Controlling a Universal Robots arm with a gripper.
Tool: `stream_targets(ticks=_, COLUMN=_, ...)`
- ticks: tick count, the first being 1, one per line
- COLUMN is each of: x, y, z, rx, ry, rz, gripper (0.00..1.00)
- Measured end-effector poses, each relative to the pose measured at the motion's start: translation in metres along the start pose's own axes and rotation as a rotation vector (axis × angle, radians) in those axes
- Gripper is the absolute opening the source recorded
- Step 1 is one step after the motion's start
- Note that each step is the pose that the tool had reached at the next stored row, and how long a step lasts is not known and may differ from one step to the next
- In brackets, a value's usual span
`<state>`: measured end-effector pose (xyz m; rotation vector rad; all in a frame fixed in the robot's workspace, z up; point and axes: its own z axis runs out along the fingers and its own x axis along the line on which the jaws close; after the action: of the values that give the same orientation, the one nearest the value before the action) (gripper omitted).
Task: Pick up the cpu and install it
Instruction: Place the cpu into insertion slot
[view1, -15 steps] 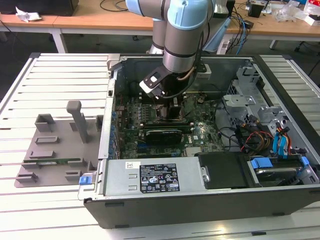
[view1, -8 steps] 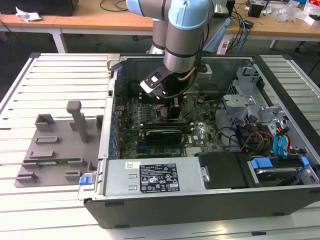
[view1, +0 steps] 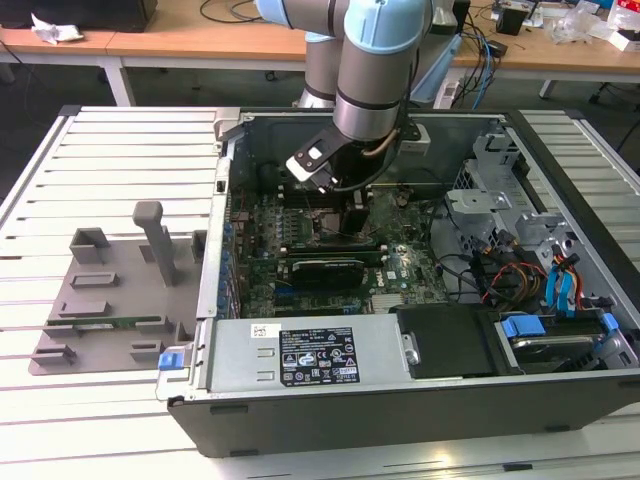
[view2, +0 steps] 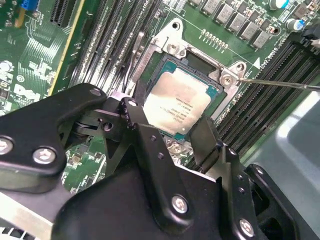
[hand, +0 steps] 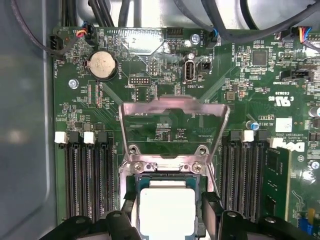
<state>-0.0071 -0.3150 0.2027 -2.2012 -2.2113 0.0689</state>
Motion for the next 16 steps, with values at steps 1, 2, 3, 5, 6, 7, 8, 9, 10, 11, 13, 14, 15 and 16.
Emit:
stream_targets(ticks=1, x=0.0003, y=0.0001, z=-0.0006, rx=-0.0001, ry=0.0002, rz=0.0, gripper=0.62)
stream_targets(ticks=2, x=0.0004, y=-0.0001, z=-0.0025, rx=0.0, ry=0.0, rz=0.0, gripper=0.62)
stream_targets(ticks=3, x=0.0006, y=-0.0002, z=-0.0044, rx=0.0, ry=0.0004, rz=0.0, gripper=0.62)
stream_targets(ticks=5, x=0.001, y=-0.0003, z=-0.006, rx=0.0, ry=0.0016, rz=0.0, gripper=0.54)
stream_targets(ticks=6, x=0.0011, y=-0.0003, z=-0.0072, rx=0.0, ry=0.0017, rz=0.0, gripper=0.54)
stream_targets(ticks=7, x=0.001, y=-0.0005, z=-0.0109, rx=0.0, ry=0.0018, rz=0.0, gripper=0.42)
stream_targets(ticks=8, x=0.0009, y=-0.0007, z=-0.0155, rx=0.0, ry=0.0018, rz=0.0, gripper=0.3)
stream_targets(ticks=9, x=0.0009, y=-0.0009, z=-0.0185, rx=0.0, ry=0.0019, rz=0.0, gripper=0.24)
stream_targets(ticks=10, x=0.0008, y=-0.001, z=-0.0208, rx=0.0, ry=0.0018, rz=0.0, gripper=0.18)
stream_targets(ticks=11, x=0.0007, y=-0.0013, z=-0.0278, rx=0.0, ry=0.0018, rz=0.0, gripper=0.12)
stream_targets(ticks=13, x=0.0006, y=-0.0017, z=-0.0347, rx=-0.0001, ry=0.0018, rz=0.0, gripper=0.11)
stream_targets(ticks=14, x=0.0005, y=-0.0022, z=-0.0421, rx=0.0, ry=0.0017, rz=0.0, gripper=0.11)
stream_targets(ticks=15, x=0.0004, y=-0.0026, z=-0.0491, rx=-0.0001, ry=0.0019, rz=0.0, gripper=0.11)
stream_targets(ticks=16, x=0.0003, y=-0.0028, z=-0.0531, rx=0.0, ry=0.0019, rz=0.0, gripper=0.11)
